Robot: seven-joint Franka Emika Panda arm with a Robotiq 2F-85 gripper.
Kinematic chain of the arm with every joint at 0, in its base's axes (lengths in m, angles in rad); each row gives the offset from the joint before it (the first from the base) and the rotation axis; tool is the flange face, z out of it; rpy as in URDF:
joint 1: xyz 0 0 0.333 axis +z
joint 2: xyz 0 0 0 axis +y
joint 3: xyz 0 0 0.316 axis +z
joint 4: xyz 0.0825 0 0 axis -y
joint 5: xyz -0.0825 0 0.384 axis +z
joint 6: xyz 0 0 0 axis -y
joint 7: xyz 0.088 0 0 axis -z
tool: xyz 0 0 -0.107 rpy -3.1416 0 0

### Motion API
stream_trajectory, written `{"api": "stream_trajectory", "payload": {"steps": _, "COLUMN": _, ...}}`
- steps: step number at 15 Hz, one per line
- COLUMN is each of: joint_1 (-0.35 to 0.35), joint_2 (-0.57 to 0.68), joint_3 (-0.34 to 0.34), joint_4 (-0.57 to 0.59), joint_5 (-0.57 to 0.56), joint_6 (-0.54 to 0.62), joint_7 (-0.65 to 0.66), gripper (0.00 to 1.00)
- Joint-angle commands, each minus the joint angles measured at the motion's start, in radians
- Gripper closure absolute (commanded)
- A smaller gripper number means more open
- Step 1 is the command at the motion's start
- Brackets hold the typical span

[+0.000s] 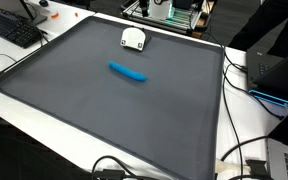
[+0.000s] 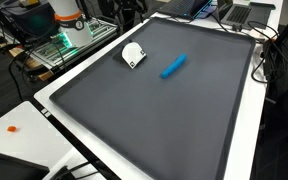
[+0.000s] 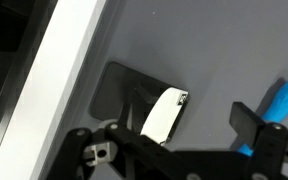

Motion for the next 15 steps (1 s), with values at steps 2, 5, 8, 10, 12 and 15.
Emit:
{"api": "stream_trajectory", "payload": {"steps": 2, "joint_1": 0.019, "joint_2": 0.11, "joint_3": -0.025, "joint_4": 0.0, "joint_5": -0.018, "joint_6": 0.11, "joint_7": 0.049, "gripper": 0.0}}
{"api": "stream_trajectory", "payload": {"steps": 5, "joint_1": 0.02, "joint_2": 0.165, "joint_3": -0.031, "joint_4": 0.0, "joint_5": -0.031, "joint_6": 0.161, "joint_7": 0.066, "gripper": 0.0}}
{"api": "stream_trajectory", "payload": {"steps": 8, "joint_1": 0.022, "joint_2": 0.21, "joint_3": -0.04, "joint_4": 0.004, "joint_5": -0.051, "joint_6": 0.197, "joint_7": 0.086, "gripper": 0.0}}
{"api": "stream_trajectory", "payload": {"steps": 10, "joint_1": 0.033, "joint_2": 0.233, "joint_3": -0.051, "joint_4": 0.009, "joint_5": -0.042, "joint_6": 0.219, "joint_7": 0.075, "gripper": 0.0}}
{"api": "stream_trajectory", "payload": {"steps": 12, "joint_1": 0.035, "joint_2": 0.257, "joint_3": -0.057, "joint_4": 0.01, "joint_5": -0.057, "joint_6": 0.252, "joint_7": 0.086, "gripper": 0.0}}
{"api": "stream_trajectory", "payload": {"steps": 15, "joint_1": 0.047, "joint_2": 0.285, "joint_3": -0.07, "joint_4": 0.019, "joint_5": -0.044, "joint_6": 0.282, "joint_7": 0.082, "gripper": 0.0}}
